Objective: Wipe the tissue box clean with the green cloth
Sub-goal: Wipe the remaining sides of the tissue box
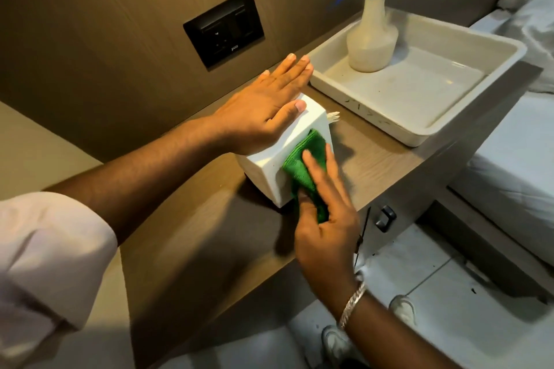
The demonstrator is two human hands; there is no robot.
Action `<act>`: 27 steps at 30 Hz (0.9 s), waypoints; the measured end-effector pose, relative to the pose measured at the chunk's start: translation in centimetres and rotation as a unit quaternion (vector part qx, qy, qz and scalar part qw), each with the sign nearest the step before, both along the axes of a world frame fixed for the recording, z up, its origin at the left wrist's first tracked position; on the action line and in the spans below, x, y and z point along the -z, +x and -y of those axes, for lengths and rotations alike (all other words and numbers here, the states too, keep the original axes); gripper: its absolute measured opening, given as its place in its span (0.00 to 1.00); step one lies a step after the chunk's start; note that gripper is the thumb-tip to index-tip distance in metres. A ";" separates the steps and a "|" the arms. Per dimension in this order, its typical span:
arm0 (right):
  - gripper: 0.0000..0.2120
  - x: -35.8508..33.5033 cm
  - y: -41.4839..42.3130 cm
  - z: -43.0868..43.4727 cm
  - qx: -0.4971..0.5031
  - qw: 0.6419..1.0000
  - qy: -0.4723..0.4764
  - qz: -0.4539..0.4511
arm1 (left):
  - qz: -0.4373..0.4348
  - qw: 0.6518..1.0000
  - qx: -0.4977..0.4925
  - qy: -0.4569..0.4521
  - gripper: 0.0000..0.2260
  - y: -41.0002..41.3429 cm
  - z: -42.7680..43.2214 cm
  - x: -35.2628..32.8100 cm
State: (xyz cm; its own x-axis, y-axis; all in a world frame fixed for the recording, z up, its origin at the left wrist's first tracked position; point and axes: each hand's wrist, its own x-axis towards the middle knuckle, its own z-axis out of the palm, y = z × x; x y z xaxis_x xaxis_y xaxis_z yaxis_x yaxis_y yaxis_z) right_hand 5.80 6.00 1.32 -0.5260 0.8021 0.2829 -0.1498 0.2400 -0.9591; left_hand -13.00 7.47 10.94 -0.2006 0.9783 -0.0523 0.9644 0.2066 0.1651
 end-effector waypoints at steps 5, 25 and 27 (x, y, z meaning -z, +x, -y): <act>0.31 0.2 1.7 4.6 -0.136 0.984 0.080 0.078 | -0.002 1.000 -0.002 0.009 0.28 0.2 0.0 -0.1; 0.25 -6.2 -1.6 -31.0 -0.327 0.803 0.396 0.304 | 0.016 0.802 -0.457 0.385 0.27 10.4 2.9 5.6; 0.24 -4.7 -3.3 -31.7 -0.366 0.742 0.434 0.357 | -0.003 0.768 -0.498 0.402 0.27 11.2 2.4 6.1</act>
State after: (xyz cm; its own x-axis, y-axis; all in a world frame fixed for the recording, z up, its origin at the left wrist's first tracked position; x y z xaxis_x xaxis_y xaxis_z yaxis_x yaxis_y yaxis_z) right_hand 2.53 37.69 6.02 -0.9951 -0.0930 -0.0338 -0.0726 0.9181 -0.3896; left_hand -1.85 5.04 4.85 -0.8688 0.0551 0.4920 0.3953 0.6755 0.6224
